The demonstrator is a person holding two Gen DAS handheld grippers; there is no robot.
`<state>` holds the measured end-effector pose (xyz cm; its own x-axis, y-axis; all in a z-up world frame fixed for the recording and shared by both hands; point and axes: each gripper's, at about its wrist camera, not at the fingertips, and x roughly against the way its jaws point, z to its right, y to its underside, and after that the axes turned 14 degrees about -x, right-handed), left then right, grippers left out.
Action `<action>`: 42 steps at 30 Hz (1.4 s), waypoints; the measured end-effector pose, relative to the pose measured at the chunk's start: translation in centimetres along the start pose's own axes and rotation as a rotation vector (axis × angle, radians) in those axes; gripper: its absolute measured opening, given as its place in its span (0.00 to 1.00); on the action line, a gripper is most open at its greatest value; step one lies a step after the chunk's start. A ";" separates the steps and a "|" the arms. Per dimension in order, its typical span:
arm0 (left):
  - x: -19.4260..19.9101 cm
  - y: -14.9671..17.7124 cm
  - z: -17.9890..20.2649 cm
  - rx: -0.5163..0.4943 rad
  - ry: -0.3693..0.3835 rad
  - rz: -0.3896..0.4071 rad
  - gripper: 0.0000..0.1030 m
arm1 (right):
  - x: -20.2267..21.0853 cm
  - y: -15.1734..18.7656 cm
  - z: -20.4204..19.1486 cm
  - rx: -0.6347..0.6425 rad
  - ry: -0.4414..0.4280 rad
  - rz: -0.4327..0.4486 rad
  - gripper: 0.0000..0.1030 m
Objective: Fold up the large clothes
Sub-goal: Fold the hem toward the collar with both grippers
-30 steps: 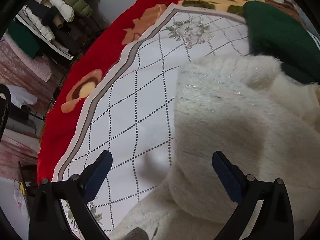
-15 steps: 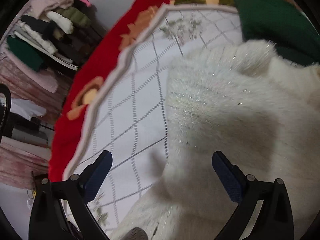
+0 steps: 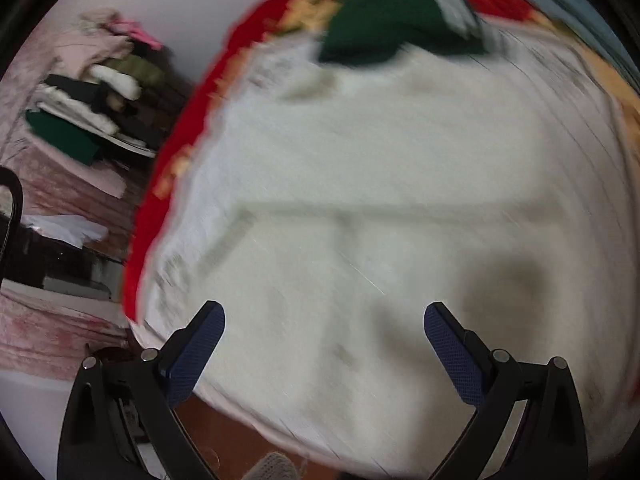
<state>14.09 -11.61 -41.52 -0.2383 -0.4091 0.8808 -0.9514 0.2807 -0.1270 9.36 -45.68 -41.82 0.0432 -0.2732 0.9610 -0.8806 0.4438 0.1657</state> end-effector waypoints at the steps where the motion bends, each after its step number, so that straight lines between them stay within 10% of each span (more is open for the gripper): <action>1: 0.6 0.5 2.3 -0.017 0.020 -0.015 1.00 | 0.3 -0.1 1.9 -0.011 0.002 -0.013 0.73; 8: 1.5 2.2 17.1 -0.158 0.033 -0.062 1.00 | 0.6 -1.6 11.7 -0.075 0.092 -0.003 0.73; 14: -2.9 3.0 23.6 -0.293 -0.246 -0.086 1.00 | -0.4 -3.2 15.1 -0.097 0.115 0.005 0.73; 22: -5.5 1.2 19.2 -0.169 -0.274 -0.098 0.97 | -4.5 -4.9 12.1 -0.051 0.066 -0.032 0.73; 24: -5.9 1.0 17.7 -0.129 -0.237 -0.101 0.38 | -6.0 -5.8 10.2 -0.029 0.013 -0.050 0.73; 26: -5.9 0.8 15.7 -0.071 -0.159 -0.110 0.17 | -7.1 -7.0 8.1 -0.009 -0.066 -0.076 0.73; 33: -2.8 0.8 9.0 0.054 -0.067 -0.027 0.14 | -10.3 -10.6 -1.5 0.079 -0.511 -0.159 0.89; 39: -2.9 0.9 5.9 0.065 -0.005 -0.014 0.14 | -15.1 -13.0 -8.1 -0.007 -0.627 -0.264 0.91; 40: -2.9 0.8 5.8 0.065 0.004 -0.012 0.14 | -15.9 -13.4 -9.2 -0.025 -0.627 -0.282 0.88; 42: -2.8 1.1 5.2 0.070 0.037 -0.004 0.14 | -16.5 -13.5 -10.7 -0.046 -0.604 -0.277 0.40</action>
<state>12.74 -14.65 -46.48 -0.2279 -0.3771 0.8977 -0.9639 0.2174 -0.1534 25.58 -38.04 -57.58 -0.0191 -0.8066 0.5908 -0.8533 0.3211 0.4109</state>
